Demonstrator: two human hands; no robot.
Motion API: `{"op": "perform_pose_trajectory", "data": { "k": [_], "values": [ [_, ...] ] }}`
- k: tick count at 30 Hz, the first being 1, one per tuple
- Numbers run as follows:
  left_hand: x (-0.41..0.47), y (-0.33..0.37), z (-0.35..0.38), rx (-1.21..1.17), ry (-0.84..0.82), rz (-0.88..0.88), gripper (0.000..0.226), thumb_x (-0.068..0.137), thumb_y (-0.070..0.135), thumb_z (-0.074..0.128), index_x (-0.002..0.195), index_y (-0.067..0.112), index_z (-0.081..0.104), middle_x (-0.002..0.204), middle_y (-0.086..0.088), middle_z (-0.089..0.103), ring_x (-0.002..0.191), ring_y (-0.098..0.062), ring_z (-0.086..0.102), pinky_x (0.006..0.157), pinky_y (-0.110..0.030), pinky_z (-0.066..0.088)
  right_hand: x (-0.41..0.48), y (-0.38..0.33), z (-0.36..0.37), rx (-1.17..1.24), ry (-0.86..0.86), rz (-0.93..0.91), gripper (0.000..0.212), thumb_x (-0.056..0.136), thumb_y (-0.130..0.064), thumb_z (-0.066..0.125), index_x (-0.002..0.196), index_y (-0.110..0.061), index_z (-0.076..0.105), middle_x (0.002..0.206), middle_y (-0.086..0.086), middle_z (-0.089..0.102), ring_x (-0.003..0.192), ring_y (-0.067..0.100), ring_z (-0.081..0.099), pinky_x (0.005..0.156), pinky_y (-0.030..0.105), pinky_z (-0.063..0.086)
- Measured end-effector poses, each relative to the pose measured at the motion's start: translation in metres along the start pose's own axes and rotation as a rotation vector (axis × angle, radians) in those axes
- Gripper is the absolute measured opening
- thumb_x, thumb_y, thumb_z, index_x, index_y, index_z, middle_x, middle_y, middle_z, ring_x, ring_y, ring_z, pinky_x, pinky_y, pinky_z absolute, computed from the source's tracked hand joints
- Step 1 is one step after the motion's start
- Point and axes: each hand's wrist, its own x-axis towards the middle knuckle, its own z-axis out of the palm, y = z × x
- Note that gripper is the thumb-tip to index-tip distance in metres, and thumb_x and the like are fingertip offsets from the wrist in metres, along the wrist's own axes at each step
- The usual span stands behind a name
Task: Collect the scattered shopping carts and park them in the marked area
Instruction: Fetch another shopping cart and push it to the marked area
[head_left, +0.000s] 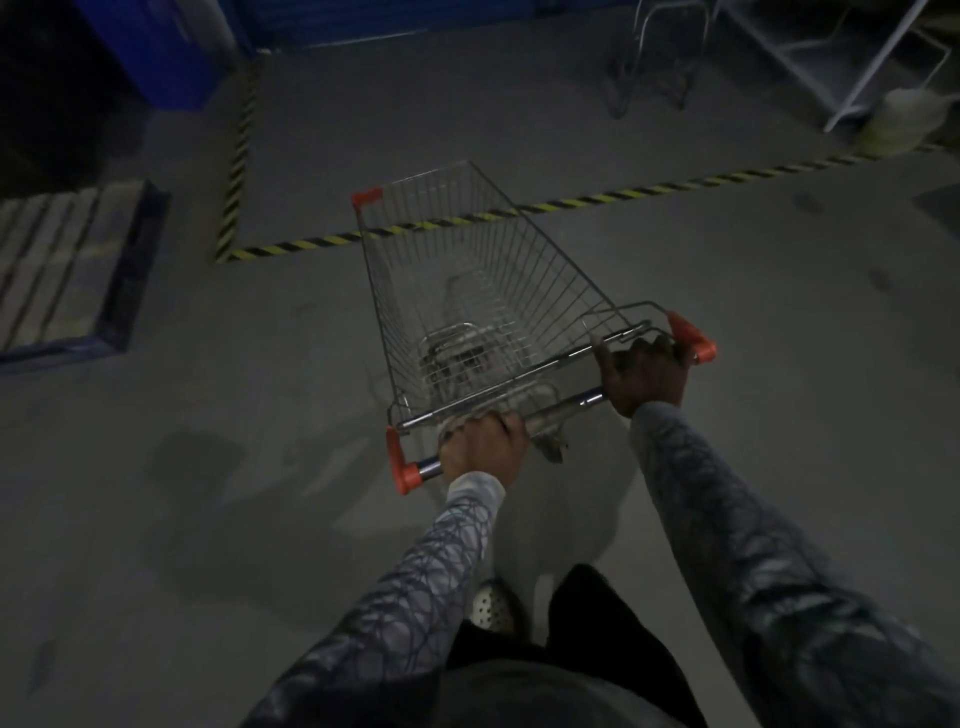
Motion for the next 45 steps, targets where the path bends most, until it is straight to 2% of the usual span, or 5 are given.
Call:
{"op": "perform_pose_trajectory", "data": {
  "k": [8, 20, 28, 35, 45],
  "values": [
    [0.161, 0.031, 0.032, 0.245, -0.059, 0.23, 0.039, 0.083, 0.028, 0.03, 0.077, 0.016, 0.067, 0.053, -0.003, 0.06, 0.042, -0.024, 0.059, 0.048, -0.025, 0.037, 0.205, -0.029, 0.036, -0.07, -0.03, -0.084, 0.071, 0.093, -0.058, 0.021, 0.087, -0.02, 0.08, 0.086, 0.002, 0.075, 0.11, 0.034, 0.056, 0.112, 0.052, 0.024],
    [0.443, 0.076, 0.044, -0.033, -0.005, 0.048, 0.036, 0.094, 0.039, 0.039, 0.077, 0.017, 0.063, 0.064, -0.006, 0.067, 0.054, -0.029, 0.065, 0.053, -0.029, 0.034, 0.518, -0.126, 0.059, -0.105, -0.264, -0.183, 0.059, 0.09, -0.049, 0.023, 0.105, -0.025, 0.075, 0.109, -0.001, 0.071, 0.125, 0.034, 0.043, 0.112, 0.049, 0.025],
    [0.623, 0.033, 0.061, 0.003, 0.076, 0.034, 0.031, 0.09, 0.04, 0.044, 0.072, 0.019, 0.058, 0.06, -0.004, 0.063, 0.049, -0.028, 0.06, 0.052, -0.029, 0.038, 0.663, -0.224, 0.091, 0.014, -0.086, -0.182, 0.065, 0.082, -0.046, 0.022, 0.085, -0.013, 0.077, 0.095, 0.008, 0.074, 0.116, 0.036, 0.053, 0.111, 0.053, 0.028],
    [0.773, -0.013, 0.05, -0.024, 0.118, 0.178, 0.021, 0.074, 0.029, 0.077, 0.069, 0.014, 0.063, 0.06, -0.008, 0.062, 0.048, -0.03, 0.06, 0.056, -0.038, 0.053, 0.782, -0.324, 0.093, -0.033, -0.175, -0.129, 0.069, 0.071, -0.054, 0.022, 0.1, -0.02, 0.075, 0.123, 0.015, 0.06, 0.126, 0.037, 0.042, 0.113, 0.052, 0.016],
    [0.974, -0.135, 0.048, -0.049, 0.069, 0.196, 0.039, 0.095, 0.047, 0.042, 0.09, 0.017, 0.065, 0.073, -0.009, 0.069, 0.062, -0.034, 0.065, 0.058, -0.033, 0.045, 0.912, -0.479, 0.134, 0.057, -0.201, -0.003, 0.068, 0.063, -0.056, 0.023, 0.089, -0.015, 0.07, 0.105, 0.017, 0.059, 0.121, 0.042, 0.047, 0.112, 0.06, 0.019]
  ]
}}
